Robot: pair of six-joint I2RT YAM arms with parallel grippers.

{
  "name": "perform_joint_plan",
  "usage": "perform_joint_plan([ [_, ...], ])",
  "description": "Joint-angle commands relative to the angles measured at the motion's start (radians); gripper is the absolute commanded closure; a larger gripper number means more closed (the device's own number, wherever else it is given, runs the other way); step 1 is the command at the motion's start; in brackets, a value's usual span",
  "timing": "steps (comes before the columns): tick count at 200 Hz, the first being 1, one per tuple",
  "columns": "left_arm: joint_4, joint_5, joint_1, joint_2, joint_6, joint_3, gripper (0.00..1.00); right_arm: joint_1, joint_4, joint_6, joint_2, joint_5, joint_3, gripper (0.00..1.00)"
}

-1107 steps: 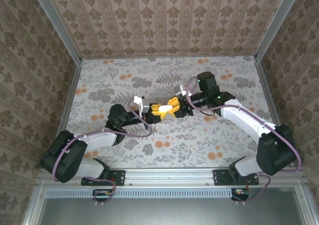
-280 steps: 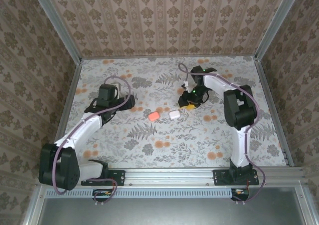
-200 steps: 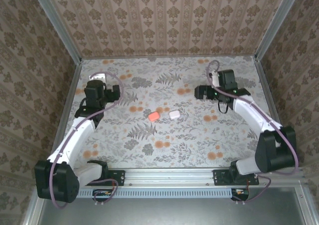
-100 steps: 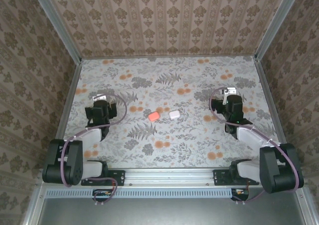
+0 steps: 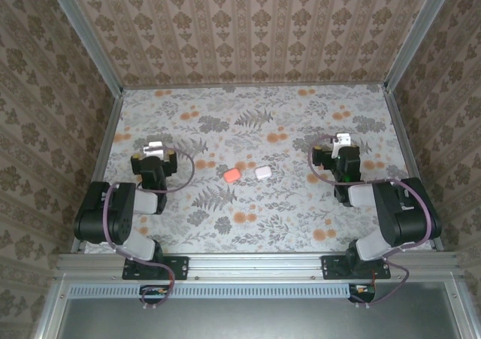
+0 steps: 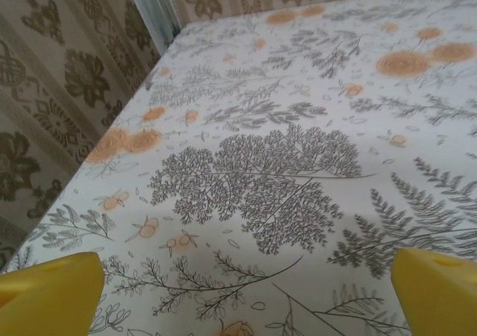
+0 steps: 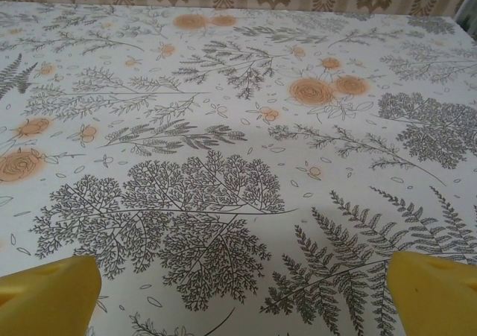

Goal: Insert the wireless bluetooth earbuds into the charging case

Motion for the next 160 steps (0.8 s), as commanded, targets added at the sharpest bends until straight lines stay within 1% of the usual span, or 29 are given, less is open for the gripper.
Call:
perform_joint_plan([
  [1,-0.024,0.101,0.053,0.013,-0.030,0.068,0.00,-0.009,0.097,-0.011,0.012,-0.064,-0.008,0.00],
  [9,-0.082,0.131,0.072,-0.013,-0.061,0.071,0.00,-0.023,0.061,-0.004,0.006,-0.090,0.004,0.00],
  [19,-0.038,0.125,0.071,0.001,-0.053,0.063,0.00,-0.053,0.029,0.021,0.011,-0.137,0.024,0.00],
  [26,-0.059,0.127,0.071,-0.004,-0.057,0.066,0.00,-0.075,0.006,0.043,0.010,-0.157,0.035,0.00],
  [46,-0.056,0.129,0.071,-0.005,-0.057,0.065,0.00,-0.075,0.018,0.043,0.008,-0.154,0.029,0.00],
  [57,-0.067,0.158,0.070,-0.008,-0.042,0.070,0.00,-0.075,0.017,0.043,0.009,-0.155,0.029,0.00],
  [80,-0.083,0.178,0.066,-0.006,-0.030,0.080,0.00,-0.075,0.018,0.042,0.010,-0.154,0.030,0.00],
  [160,-0.086,0.178,0.066,-0.005,-0.028,0.081,0.00,-0.076,0.018,0.044,0.009,-0.154,0.029,0.00],
])
